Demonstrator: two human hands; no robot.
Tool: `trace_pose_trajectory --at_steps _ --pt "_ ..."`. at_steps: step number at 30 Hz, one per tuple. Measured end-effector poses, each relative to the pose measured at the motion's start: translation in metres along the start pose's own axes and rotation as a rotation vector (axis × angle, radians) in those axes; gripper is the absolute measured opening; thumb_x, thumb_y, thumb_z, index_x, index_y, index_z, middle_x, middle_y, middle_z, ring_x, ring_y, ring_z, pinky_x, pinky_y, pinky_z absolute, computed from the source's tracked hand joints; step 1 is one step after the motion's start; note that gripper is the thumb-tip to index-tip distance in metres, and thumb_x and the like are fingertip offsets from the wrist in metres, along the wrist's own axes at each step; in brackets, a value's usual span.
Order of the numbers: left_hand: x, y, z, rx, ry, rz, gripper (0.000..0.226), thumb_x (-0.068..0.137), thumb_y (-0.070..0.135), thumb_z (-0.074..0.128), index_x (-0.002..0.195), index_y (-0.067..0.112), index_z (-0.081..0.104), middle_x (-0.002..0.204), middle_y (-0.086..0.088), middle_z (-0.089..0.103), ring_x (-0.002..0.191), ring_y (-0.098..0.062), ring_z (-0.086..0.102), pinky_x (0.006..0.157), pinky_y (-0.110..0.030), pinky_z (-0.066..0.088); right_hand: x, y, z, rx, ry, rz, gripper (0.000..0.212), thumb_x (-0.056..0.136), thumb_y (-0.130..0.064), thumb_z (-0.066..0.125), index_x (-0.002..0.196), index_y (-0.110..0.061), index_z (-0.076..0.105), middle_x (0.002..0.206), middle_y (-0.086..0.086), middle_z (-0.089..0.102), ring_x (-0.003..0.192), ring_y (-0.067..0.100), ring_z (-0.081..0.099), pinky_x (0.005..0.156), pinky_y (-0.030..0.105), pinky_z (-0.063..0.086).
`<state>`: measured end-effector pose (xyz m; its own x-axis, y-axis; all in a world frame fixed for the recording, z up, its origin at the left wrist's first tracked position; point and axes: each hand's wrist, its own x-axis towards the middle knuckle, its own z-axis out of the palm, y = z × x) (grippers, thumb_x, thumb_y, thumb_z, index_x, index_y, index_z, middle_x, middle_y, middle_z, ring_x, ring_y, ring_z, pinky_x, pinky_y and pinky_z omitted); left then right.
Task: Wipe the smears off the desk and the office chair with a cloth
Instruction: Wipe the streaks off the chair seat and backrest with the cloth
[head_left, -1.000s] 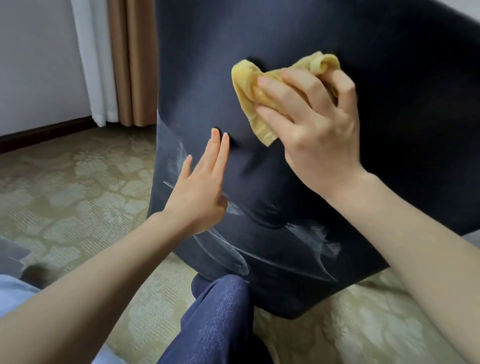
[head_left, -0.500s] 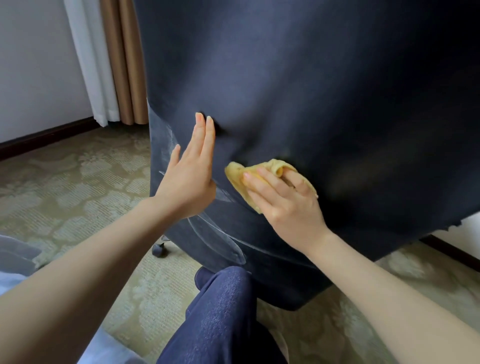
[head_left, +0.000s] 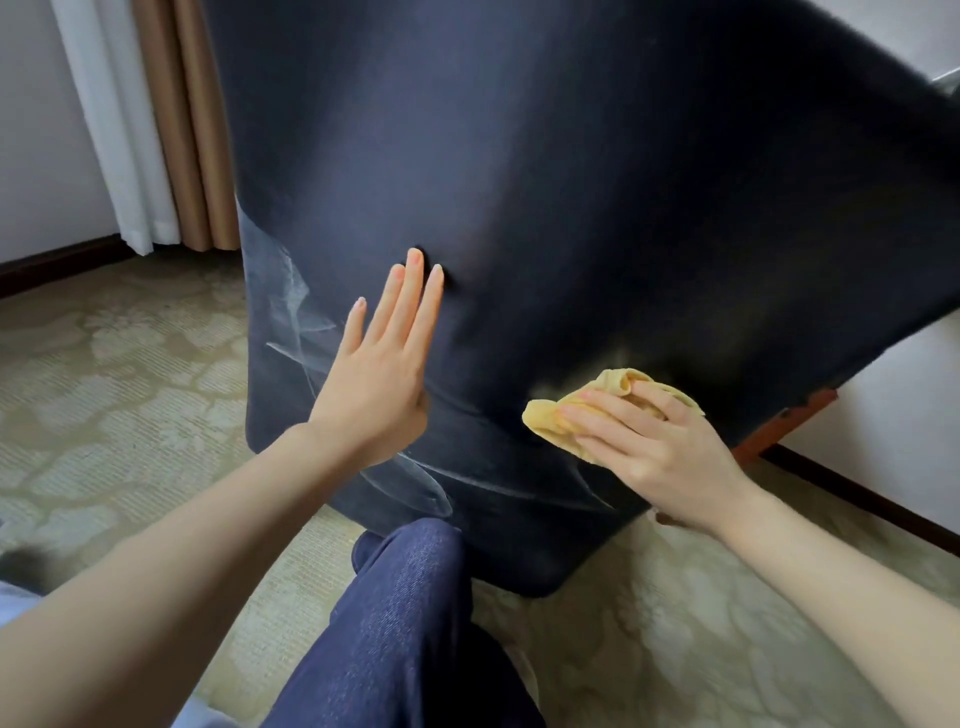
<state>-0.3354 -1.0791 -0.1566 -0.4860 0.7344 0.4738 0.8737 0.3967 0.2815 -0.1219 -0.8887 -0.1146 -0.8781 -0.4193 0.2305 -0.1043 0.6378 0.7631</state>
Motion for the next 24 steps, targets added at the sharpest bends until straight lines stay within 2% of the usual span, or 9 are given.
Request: trace_pose_trajectory --at_steps 3,7,13,18,24 --pt "0.002 0.002 0.002 -0.021 -0.016 -0.01 0.103 0.078 0.0 0.052 0.148 0.017 -0.021 0.145 0.003 -0.038 0.136 -0.015 -0.031 0.115 -0.042 -0.001 0.012 0.019 -0.015 -0.06 0.087 -0.004 0.025 0.096 -0.008 0.052 0.101 -0.016 0.075 0.119 0.002 0.067 0.111 0.021 0.063 0.1 0.039 0.038" --pt "0.002 -0.002 0.0 -0.01 -0.017 0.006 0.106 0.077 0.001 0.056 0.148 0.018 -0.02 0.147 0.003 -0.034 0.14 -0.016 -0.024 0.116 -0.049 0.007 0.049 0.038 -0.029 -0.136 0.278 0.031 0.019 0.092 -0.008 0.06 0.095 -0.017 0.076 0.115 0.0 0.068 0.105 0.02 0.066 0.093 0.038 0.042" --pt "0.002 -0.013 -0.002 0.042 -0.03 0.043 0.108 0.077 0.003 0.057 0.144 0.023 -0.026 0.15 0.004 -0.031 0.139 -0.013 -0.024 0.116 -0.05 0.004 0.113 0.031 -0.023 -0.091 0.516 0.218 0.023 0.093 -0.007 0.056 0.096 -0.019 0.076 0.115 -0.003 0.068 0.108 0.018 0.061 0.091 0.038 0.039" --pt "0.005 -0.016 0.0 0.08 -0.042 0.049 0.106 0.077 0.004 0.054 0.145 0.019 -0.026 0.149 0.002 -0.033 0.139 -0.015 -0.025 0.116 -0.048 0.001 0.123 -0.002 0.008 -0.043 0.493 0.319 0.023 0.09 -0.009 0.06 0.106 -0.018 0.074 0.123 -0.002 0.064 0.114 0.019 0.061 0.099 0.039 0.035" --pt "0.007 -0.01 0.002 0.122 -0.011 0.017 0.097 0.076 0.005 0.043 0.145 0.011 -0.025 0.145 -0.003 -0.036 0.144 -0.024 -0.019 0.116 -0.047 0.003 0.092 -0.04 0.043 0.068 0.353 0.212 0.024 0.082 -0.005 0.062 0.1 -0.017 0.075 0.121 -0.003 0.066 0.111 0.015 0.062 0.094 0.037 0.043"
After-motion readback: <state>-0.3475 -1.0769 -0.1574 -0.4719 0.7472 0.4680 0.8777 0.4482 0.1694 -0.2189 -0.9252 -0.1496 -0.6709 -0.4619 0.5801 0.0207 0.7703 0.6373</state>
